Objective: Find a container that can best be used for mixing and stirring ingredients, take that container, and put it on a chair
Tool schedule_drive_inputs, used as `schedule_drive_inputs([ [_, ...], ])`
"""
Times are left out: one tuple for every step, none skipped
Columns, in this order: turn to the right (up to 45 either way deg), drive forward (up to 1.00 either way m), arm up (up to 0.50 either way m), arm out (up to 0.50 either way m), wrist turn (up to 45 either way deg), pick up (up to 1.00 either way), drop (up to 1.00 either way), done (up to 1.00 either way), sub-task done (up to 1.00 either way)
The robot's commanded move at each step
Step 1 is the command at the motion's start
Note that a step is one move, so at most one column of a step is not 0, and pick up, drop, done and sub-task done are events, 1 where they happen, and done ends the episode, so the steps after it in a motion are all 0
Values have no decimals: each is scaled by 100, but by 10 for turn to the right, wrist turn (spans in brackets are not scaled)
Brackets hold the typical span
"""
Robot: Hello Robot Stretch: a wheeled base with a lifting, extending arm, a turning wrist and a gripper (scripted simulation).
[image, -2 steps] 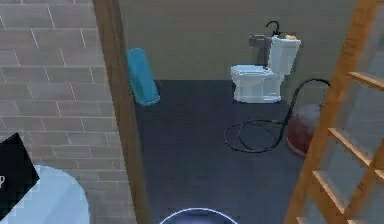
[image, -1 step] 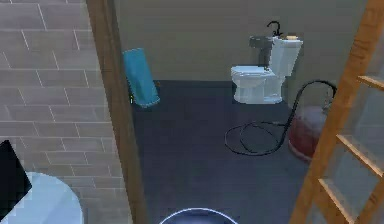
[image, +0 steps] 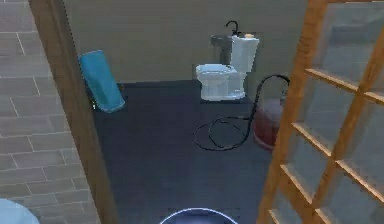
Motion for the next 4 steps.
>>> schedule_drive_inputs([
  [0, 70, 0, 0, 0, 0, 0, 0, 0],
  [-90, 0, 0, 0, 0, 0, 0, 0, 0],
  [0, 30, 0, 0, 0, 0, 0, 0, 0],
  [-450, 0, 0, 0, 0, 0, 0, 0, 0],
])
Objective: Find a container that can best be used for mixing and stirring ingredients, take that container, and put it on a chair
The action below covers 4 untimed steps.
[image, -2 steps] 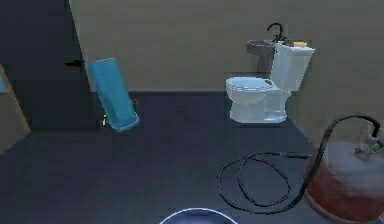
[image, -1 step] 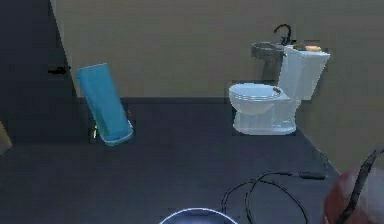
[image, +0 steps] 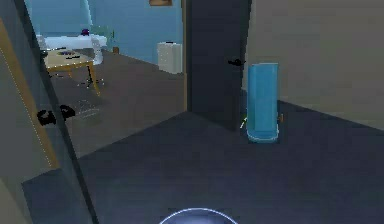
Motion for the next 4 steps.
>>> schedule_drive_inputs([
  [0, 40, 0, 0, 0, 0, 0, 0, 0],
  [-90, 0, 0, 0, 0, 0, 0, 0, 0],
  [0, 90, 0, 0, 0, 0, 0, 0, 0],
  [-120, 0, 0, 0, 0, 0, 0, 0, 0],
])
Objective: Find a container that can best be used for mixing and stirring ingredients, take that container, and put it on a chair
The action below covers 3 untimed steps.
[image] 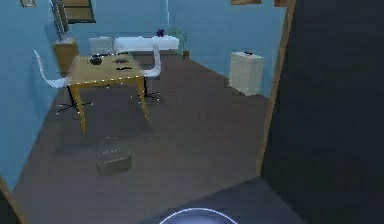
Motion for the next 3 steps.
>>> schedule_drive_inputs([
  [0, 100, 0, 0, 0, 0, 0, 0, 0],
  [0, 100, 0, 0, 0, 0, 0, 0, 0],
  [0, 100, 0, 0, 0, 0, 0, 0, 0],
])
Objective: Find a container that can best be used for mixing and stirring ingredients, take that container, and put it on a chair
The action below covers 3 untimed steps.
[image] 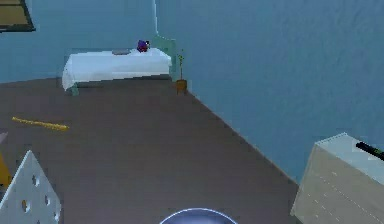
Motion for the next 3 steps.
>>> schedule_drive_inputs([
  [-60, 0, 0, 0, 0, 0, 0, 0, 0],
  [0, 35, 0, 0, 0, 0, 0, 0, 0],
  [-180, 0, 0, 0, 0, 0, 0, 0, 0],
])
